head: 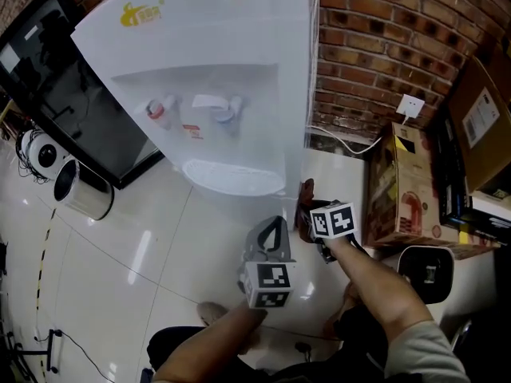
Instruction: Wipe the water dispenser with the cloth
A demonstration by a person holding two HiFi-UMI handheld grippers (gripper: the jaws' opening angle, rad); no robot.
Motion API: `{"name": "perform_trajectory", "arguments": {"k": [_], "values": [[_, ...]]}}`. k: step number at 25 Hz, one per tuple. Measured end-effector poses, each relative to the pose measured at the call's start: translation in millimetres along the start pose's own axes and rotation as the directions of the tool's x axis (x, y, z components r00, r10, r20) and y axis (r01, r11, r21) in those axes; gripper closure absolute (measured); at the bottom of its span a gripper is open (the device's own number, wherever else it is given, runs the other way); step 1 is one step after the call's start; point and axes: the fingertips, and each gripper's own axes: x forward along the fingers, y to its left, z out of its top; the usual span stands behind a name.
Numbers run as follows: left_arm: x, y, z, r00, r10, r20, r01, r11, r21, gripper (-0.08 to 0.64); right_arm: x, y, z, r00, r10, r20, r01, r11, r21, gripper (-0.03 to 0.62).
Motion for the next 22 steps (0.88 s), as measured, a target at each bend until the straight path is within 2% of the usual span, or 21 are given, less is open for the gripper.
{"name": "perform_trajectory", "arguments": {"k": [7,11,19,22], "values": [[5,-9,-5,0.999,-0.030,-0.014,0.030,1.000,0.005,0.560,41,-20,-41,0.995,0.014,-0.099,-0.007,0.998,0.068,0.493],[10,-11,-8,0.999,-0.045,-0.023,0.045,0.999,0.013,0.560,65,-25,-75,0.982,0.012,-0.190,0.001,0.998,0.067,0.494],[15,-18,-10,0.998,-0.057,-0.038,0.058,0.998,0.006,0.560,91,-42,-97,0.972,0.018,-0.236,0.007,0.994,0.107,0.494],[15,-23,-4,0.997,-0.066,-0.030,0.067,0.998,0.009,0.560,90,-45,-93,0.969,0.020,-0.245,0.001,0.996,0.085,0.491]]}}
